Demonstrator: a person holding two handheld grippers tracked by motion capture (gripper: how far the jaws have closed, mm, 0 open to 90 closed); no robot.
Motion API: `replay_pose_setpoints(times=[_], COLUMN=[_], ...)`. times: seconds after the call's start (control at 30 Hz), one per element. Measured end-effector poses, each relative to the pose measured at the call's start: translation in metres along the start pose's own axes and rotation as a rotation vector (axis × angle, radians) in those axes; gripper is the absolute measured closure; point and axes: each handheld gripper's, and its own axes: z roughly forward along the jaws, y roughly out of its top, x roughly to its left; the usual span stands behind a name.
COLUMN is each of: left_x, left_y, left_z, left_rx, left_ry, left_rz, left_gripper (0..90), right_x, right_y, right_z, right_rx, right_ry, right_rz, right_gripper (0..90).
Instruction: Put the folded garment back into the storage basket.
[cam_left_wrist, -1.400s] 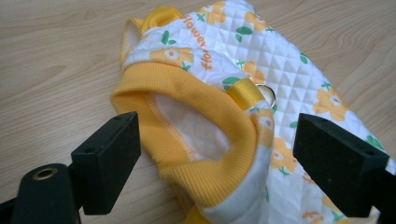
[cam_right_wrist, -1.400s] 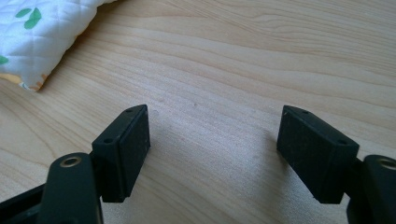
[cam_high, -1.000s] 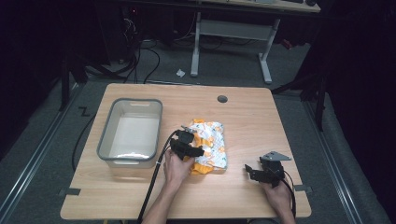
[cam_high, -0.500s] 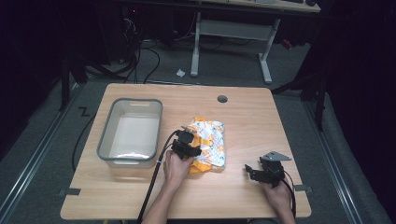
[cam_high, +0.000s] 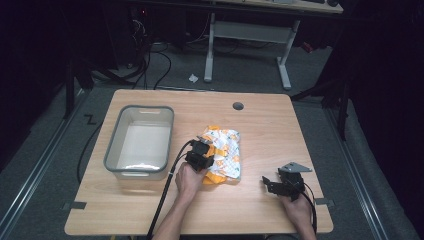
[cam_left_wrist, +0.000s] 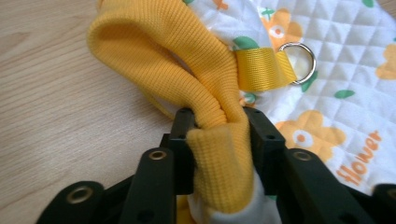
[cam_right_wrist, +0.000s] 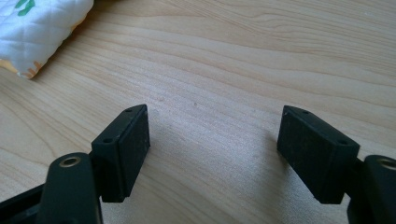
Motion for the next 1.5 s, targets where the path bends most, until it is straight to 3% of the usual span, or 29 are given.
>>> replay_pose_setpoints(times=[0.4,0.73,1.13,1.37,1.5], left_x=[-0.001,0.001,-0.003,0.000,0.001], left_y=[0.001,0.005,0.014,0.016,0.016], left_z=[-0.008,-0.030,-0.053,-0.065,-0.070], left_rx=[-0.057,-0.129,-0.186,-0.225,-0.236], left_ry=[-0.047,-0.108,-0.153,-0.207,-0.208], left_rz=[-0.006,-0.015,0.014,-0.020,-0.016], left_gripper=[76.1,76.3,76.6,76.8,76.9], right_x=[0.000,0.000,0.000,0.000,0.000], right_y=[0.000,0.000,0.000,0.000,0.000], right_z=[0.000,0.000,0.000,0.000,0.000], right_rx=[0.000,0.000,0.000,0.001,0.000], right_ry=[0.000,0.000,0.000,0.000,0.000], right_rz=[0.000,0.000,0.000,0.000,-0.001], right_gripper=[25.7,25.7,25.7,25.7,25.7])
